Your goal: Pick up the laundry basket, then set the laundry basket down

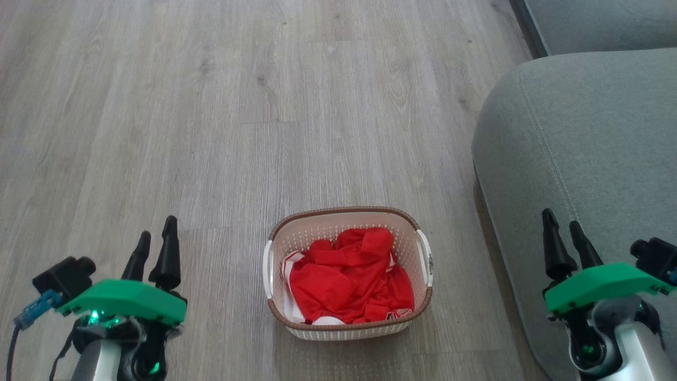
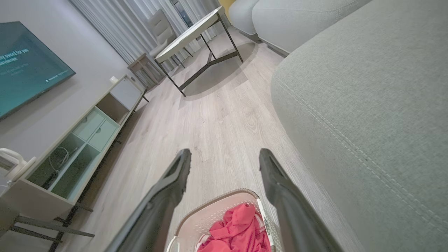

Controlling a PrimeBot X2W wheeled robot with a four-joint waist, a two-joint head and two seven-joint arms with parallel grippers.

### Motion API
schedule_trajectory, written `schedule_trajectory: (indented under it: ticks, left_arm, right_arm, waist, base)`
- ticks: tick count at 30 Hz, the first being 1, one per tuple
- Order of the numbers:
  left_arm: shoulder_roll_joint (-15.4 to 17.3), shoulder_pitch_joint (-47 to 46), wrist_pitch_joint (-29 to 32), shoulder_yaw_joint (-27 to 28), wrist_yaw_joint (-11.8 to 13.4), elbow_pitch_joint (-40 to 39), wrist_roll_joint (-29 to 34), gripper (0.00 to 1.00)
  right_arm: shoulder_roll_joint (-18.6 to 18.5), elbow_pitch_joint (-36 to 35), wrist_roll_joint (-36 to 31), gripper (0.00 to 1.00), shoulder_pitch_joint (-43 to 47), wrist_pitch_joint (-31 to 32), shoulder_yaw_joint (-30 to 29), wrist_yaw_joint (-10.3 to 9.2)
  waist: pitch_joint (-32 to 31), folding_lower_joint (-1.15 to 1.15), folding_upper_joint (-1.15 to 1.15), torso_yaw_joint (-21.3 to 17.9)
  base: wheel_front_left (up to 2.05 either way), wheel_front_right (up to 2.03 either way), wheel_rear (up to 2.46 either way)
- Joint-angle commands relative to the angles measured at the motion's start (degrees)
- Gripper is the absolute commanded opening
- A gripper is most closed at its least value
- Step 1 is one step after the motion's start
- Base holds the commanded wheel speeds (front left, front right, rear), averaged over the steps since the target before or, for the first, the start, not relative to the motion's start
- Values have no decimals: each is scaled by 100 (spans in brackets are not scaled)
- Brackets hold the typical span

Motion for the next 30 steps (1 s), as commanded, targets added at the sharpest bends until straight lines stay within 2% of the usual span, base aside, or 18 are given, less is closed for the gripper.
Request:
schedule_trajectory:
  ticks: [1, 30]
  left_arm:
    - [154, -410, -69, 83, 11, -172, 180, 100]
    - [235, -603, -550, -282, 150, 109, 2106, 100]
  right_arm:
    - [-119, -178, -182, 100, -369, -80, 83, -4]
    - [-80, -93, -2378, 100, -522, -567, 259, -6]
  waist:
    - [1, 0, 0, 1]
    - [69, 0, 0, 17]
  base:
    - [0, 0, 0]
    - [0, 0, 0]
